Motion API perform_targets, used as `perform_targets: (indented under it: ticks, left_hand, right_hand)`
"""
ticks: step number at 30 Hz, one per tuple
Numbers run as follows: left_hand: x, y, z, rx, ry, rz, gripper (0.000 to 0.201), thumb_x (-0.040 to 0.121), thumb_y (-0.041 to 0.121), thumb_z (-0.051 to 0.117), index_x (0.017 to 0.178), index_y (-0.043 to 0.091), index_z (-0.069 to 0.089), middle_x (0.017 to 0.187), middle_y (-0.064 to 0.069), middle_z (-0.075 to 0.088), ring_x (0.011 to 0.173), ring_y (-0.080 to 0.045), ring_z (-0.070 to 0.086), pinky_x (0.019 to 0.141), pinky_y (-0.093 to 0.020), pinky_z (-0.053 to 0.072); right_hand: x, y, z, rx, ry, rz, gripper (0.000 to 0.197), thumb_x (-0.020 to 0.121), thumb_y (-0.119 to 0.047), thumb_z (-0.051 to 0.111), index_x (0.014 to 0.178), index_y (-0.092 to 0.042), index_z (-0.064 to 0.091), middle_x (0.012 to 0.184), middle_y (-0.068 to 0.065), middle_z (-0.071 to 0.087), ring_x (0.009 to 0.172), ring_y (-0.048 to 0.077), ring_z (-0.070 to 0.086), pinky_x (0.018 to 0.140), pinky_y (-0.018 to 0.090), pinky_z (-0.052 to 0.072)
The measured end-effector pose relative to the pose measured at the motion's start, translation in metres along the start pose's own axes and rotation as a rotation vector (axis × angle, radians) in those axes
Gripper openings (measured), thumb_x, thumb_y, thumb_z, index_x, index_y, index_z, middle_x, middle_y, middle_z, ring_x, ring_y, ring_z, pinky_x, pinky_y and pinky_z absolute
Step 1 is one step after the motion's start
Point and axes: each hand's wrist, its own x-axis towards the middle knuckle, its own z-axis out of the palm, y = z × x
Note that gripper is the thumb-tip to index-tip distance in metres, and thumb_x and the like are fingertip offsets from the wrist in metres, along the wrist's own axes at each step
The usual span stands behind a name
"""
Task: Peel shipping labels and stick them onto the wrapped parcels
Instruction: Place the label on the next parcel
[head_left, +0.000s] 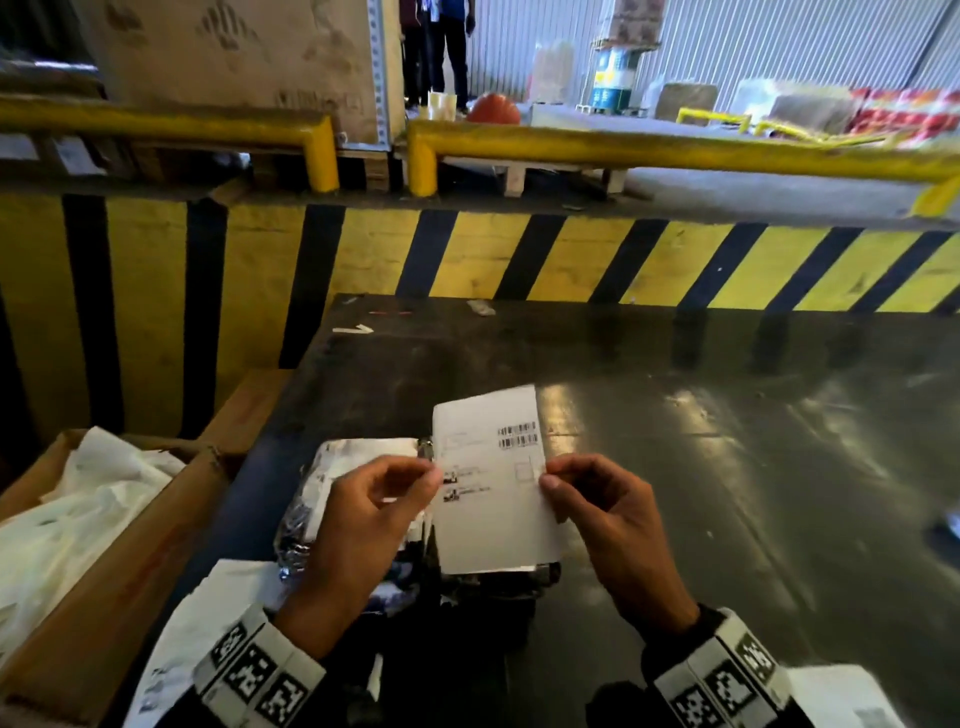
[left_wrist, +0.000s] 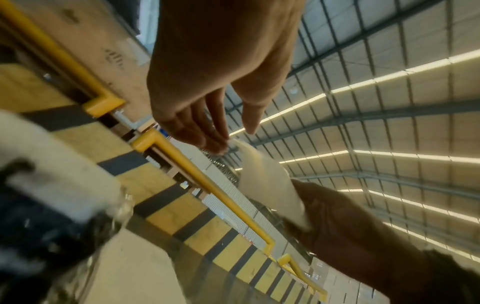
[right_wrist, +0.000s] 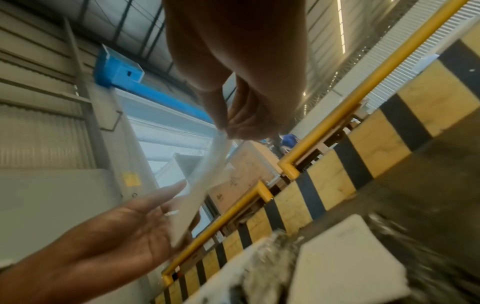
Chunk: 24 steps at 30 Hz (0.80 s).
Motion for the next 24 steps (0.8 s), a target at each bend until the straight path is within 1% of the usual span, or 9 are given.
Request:
perform_targets:
  ticks: [2, 6, 9, 11, 13, 16, 18, 20, 24]
  left_hand:
    - [-0.006, -0.007, 0.013, -0.047, -0.068, -0.095, 0.011, 0.078, 0.0, 0.07, 0.076, 0.01, 0.068, 0.064, 0.007, 0.072, 0.06, -0.001, 0.062, 0.058, -0.01, 0.047]
    - [-0.015, -0.03, 0.026, -0.193, -0.052, -0.369, 0.01, 0.077, -0.001, 0.07, 0.086, 0.003, 0.066, 0.076, -0.007, 0.074, 0.061, -0.011, 0.066, 0.053, -0.016, 0.05]
    - [-0.017, -0.05, 0.032, -0.175, -0.019, -0.461, 0.015, 0.073, -0.001, 0.073, 0.087, 0.001, 0.067, 0.086, -0.019, 0.073, 0.075, -0.025, 0.069, 0.065, -0.028, 0.053]
    - [-0.015, -0.055, 0.036, -0.06, 0.019, -0.441, 0.013, 0.072, 0.0, 0.076, 0.081, 0.006, 0.068, 0.082, -0.017, 0.073, 0.076, -0.028, 0.067, 0.067, -0.031, 0.052]
    - [-0.006, -0.053, 0.04, 0.106, 0.022, -0.385, 0.015, 0.074, 0.004, 0.075, 0.079, 0.014, 0.066, 0.076, -0.009, 0.071, 0.072, -0.022, 0.066, 0.061, -0.026, 0.05]
    - [0.014, -0.044, 0.046, 0.3, -0.001, -0.283, 0.021, 0.076, 0.006, 0.074, 0.086, 0.018, 0.059, 0.072, 0.002, 0.066, 0.068, -0.014, 0.064, 0.055, -0.02, 0.046]
    - [0.031, -0.043, 0.05, 0.457, -0.015, -0.24, 0.025, 0.077, 0.008, 0.073, 0.089, 0.02, 0.055, 0.066, 0.009, 0.061, 0.063, -0.008, 0.06, 0.057, -0.022, 0.047]
    - [0.048, -0.046, 0.053, 0.597, -0.041, -0.224, 0.026, 0.078, 0.01, 0.072, 0.088, 0.022, 0.051, 0.065, 0.008, 0.059, 0.066, -0.014, 0.06, 0.064, -0.028, 0.051]
    - [0.068, -0.053, 0.06, 0.841, -0.098, -0.201, 0.021, 0.079, 0.008, 0.061, 0.084, 0.021, 0.046, 0.081, -0.005, 0.064, 0.077, -0.028, 0.062, 0.068, -0.037, 0.052]
  right_hand:
    - [-0.005, 0.018, -0.011, -0.009, -0.024, 0.086, 0.016, 0.077, -0.016, 0.067, 0.09, -0.005, 0.067, 0.084, 0.01, 0.07, 0.074, 0.015, 0.064, 0.065, 0.026, 0.052]
    - [-0.013, 0.051, -0.025, 0.013, -0.008, 0.279, 0.019, 0.078, -0.015, 0.068, 0.089, 0.001, 0.065, 0.088, 0.021, 0.069, 0.078, 0.03, 0.065, 0.067, 0.037, 0.053]
    - [-0.013, 0.071, -0.03, 0.012, 0.005, 0.413, 0.011, 0.08, -0.005, 0.068, 0.084, 0.005, 0.066, 0.084, 0.021, 0.07, 0.068, 0.027, 0.063, 0.062, 0.032, 0.053]
    - [-0.009, 0.081, -0.032, -0.007, -0.018, 0.483, 0.009, 0.08, -0.004, 0.068, 0.081, 0.005, 0.068, 0.075, 0.021, 0.069, 0.061, 0.022, 0.061, 0.059, 0.032, 0.052]
    - [-0.001, 0.087, -0.033, -0.039, -0.032, 0.511, 0.011, 0.08, -0.005, 0.068, 0.082, 0.007, 0.068, 0.071, 0.021, 0.069, 0.058, 0.022, 0.061, 0.058, 0.031, 0.053]
    - [0.02, 0.092, -0.03, -0.051, -0.024, 0.522, 0.014, 0.081, -0.005, 0.068, 0.082, 0.008, 0.068, 0.072, 0.026, 0.068, 0.056, 0.025, 0.059, 0.055, 0.034, 0.051]
    - [0.037, 0.095, -0.028, -0.052, -0.01, 0.535, 0.012, 0.082, -0.003, 0.067, 0.08, 0.009, 0.067, 0.063, 0.018, 0.065, 0.049, 0.019, 0.056, 0.047, 0.027, 0.048]
    - [0.052, 0.096, -0.025, -0.066, -0.009, 0.544, 0.01, 0.082, -0.003, 0.067, 0.078, 0.007, 0.068, 0.059, 0.012, 0.064, 0.045, 0.015, 0.056, 0.044, 0.023, 0.048]
    - [0.074, 0.101, -0.022, -0.107, -0.017, 0.577, 0.009, 0.083, -0.002, 0.066, 0.081, 0.007, 0.067, 0.062, 0.013, 0.064, 0.046, 0.016, 0.057, 0.046, 0.026, 0.049]
